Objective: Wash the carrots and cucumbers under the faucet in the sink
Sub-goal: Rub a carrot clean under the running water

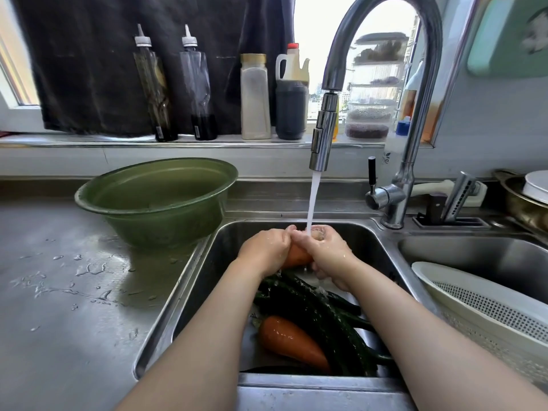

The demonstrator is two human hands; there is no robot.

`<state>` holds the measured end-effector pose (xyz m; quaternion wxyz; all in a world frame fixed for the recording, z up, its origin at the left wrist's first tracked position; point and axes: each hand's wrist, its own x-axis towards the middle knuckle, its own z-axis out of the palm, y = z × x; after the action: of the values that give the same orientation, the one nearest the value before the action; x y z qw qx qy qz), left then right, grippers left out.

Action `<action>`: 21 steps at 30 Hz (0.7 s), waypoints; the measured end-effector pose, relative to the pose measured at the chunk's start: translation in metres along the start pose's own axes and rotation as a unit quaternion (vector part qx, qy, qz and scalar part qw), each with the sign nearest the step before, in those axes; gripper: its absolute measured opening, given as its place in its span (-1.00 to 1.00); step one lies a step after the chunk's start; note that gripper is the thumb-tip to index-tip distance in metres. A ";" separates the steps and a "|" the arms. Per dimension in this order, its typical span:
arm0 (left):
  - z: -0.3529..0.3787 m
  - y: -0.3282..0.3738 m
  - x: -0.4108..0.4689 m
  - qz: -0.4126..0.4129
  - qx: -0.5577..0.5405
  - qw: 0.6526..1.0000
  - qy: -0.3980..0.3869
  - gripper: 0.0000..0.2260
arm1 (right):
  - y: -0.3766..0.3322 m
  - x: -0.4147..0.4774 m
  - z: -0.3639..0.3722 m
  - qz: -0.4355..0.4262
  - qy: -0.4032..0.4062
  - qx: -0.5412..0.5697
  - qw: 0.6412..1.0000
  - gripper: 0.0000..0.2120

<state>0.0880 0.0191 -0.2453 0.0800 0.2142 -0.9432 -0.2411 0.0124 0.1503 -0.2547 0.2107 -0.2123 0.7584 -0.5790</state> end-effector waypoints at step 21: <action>0.013 -0.002 -0.005 0.030 -0.179 0.979 -0.098 -0.69 | 0.004 0.004 -0.008 0.069 0.044 0.072 0.994 -0.65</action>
<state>0.0900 0.0256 -0.2575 0.0312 0.1437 -0.8940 -0.4233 0.0045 0.1551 -0.2573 0.2314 -0.1182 0.7359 -0.6252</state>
